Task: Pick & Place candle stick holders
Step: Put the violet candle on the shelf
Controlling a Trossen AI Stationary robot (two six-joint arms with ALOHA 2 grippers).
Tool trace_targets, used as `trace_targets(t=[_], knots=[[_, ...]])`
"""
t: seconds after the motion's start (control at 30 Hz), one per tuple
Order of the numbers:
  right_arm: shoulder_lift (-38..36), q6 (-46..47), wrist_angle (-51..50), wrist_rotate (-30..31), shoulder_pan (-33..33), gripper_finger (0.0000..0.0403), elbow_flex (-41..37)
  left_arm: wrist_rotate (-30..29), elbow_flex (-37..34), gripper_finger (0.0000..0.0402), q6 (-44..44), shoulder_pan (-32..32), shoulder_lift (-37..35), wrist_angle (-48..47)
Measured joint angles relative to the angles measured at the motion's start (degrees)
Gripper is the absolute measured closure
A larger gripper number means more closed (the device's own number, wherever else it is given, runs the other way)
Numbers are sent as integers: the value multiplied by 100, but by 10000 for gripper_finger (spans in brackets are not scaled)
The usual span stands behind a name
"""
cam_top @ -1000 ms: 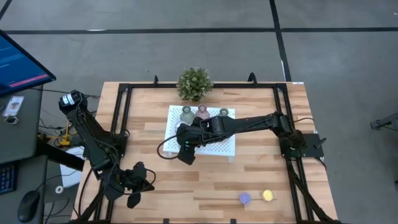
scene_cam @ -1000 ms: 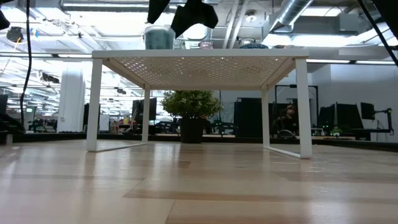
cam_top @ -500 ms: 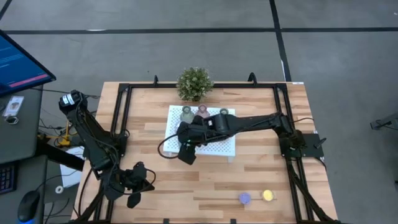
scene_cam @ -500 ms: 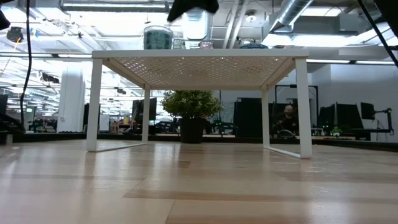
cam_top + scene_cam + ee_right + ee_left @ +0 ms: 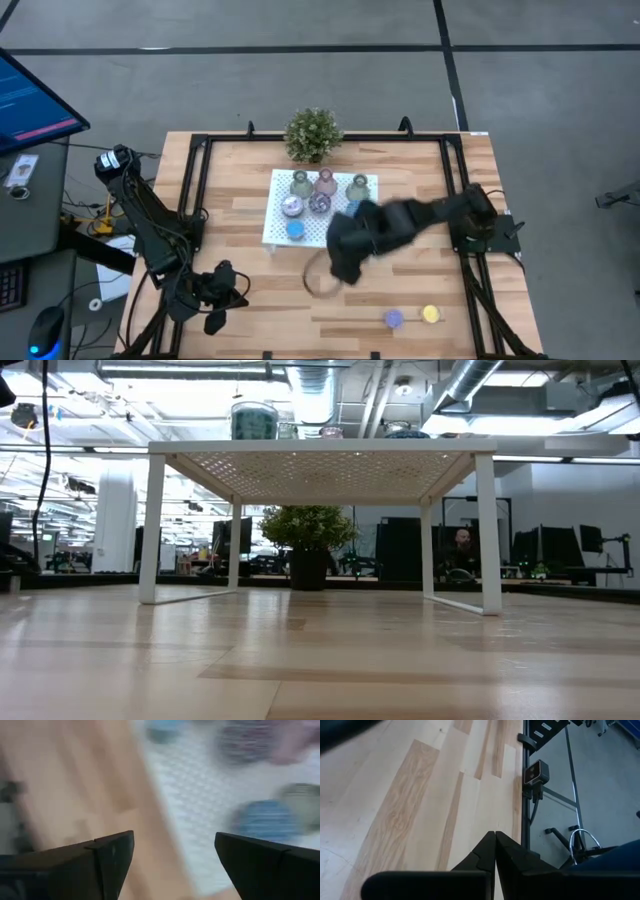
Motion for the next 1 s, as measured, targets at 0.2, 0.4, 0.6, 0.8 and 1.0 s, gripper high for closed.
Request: trace_targets(t=[0.2,0.4,0.6,0.8,1.0], knots=[[-112,1306,-47,-102,1370,133,-773,0,1,392,0,2,-1,49],[25,2320,162,-951,2304,132,-1869,0,1,392,1,0,-1,70],[-27,2560,1136,-1604,2470,132,-3133,0,-1,392,0,0,-1,103],[-38,2303,2267,-1987,2486,132,-3940,0,1,392,0,0,-1,220],[-38,1995,2414,-1839,2466,132,-4139,1,1,392,1,0,-1,343]])
